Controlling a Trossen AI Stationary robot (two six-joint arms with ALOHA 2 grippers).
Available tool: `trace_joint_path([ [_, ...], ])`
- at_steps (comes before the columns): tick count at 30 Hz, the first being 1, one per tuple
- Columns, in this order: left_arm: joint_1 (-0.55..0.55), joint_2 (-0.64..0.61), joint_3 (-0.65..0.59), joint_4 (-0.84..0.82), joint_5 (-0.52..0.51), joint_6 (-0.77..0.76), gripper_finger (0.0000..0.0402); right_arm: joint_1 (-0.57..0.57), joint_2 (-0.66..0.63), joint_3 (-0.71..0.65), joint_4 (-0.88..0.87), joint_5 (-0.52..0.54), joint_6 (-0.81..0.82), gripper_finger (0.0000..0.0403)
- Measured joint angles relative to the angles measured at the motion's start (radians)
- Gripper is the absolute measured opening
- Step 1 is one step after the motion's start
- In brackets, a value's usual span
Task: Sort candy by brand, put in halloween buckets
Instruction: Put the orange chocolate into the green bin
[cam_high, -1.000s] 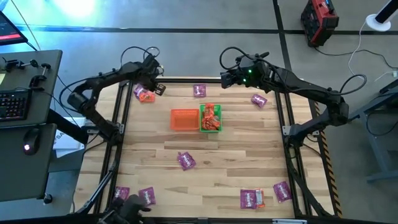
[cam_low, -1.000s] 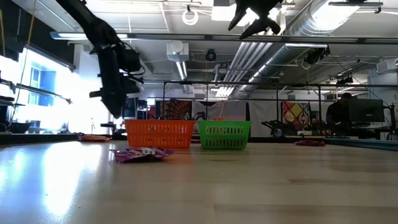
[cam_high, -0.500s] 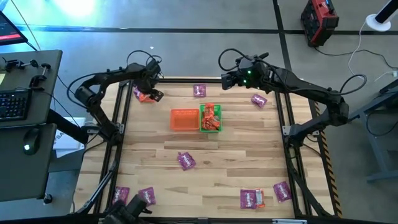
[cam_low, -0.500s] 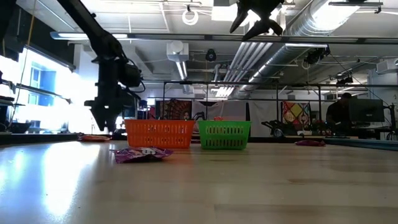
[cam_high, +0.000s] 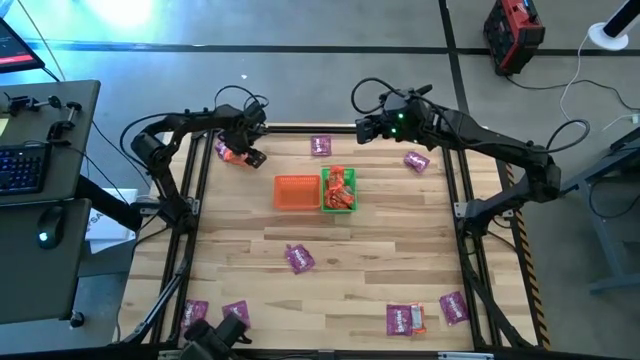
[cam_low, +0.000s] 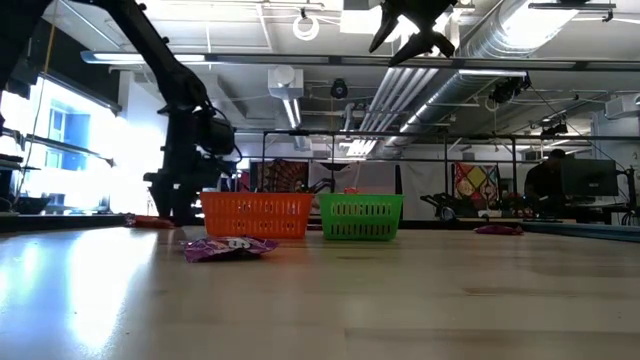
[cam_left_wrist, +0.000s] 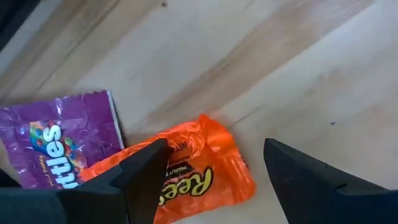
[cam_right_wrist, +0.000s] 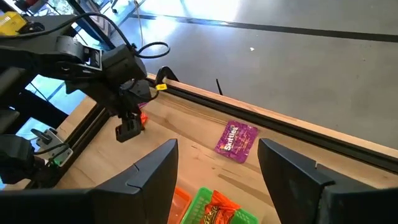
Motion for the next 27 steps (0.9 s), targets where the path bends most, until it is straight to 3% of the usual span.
trace_joint_path([
  [4, -0.019, 0.018, 0.003, 0.005, -0.044, -0.006, 0.024, 0.012, 0.0, 0.0, -0.002, 0.0, 0.0, 0.0216],
  [7, -0.03, 0.025, 0.004, 0.003, -0.047, -0.007, 0.0202, 0.024, 0.0, 0.0, -0.013, 0.0, 0.0, 0.0216],
  [13, -0.032, 0.029, 0.004, -0.002, -0.039, 0.007, 0.0049, 0.035, 0.0, 0.0, -0.021, 0.0, 0.0, 0.0216],
  [15, -0.032, 0.03, 0.014, -0.023, -0.039, 0.006, 0.0014, 0.035, 0.0, 0.0, -0.022, 0.0, 0.0, 0.0216],
  [23, -0.035, -0.08, 0.114, -0.073, -0.059, -0.015, 0.0003, 0.035, 0.0, 0.0, -0.023, 0.0, -0.016, 0.0216],
  [27, -0.065, -0.194, 0.15, -0.033, 0.012, -0.093, 0.0002, 0.035, 0.0, 0.0, -0.023, 0.001, -0.035, 0.0216],
])
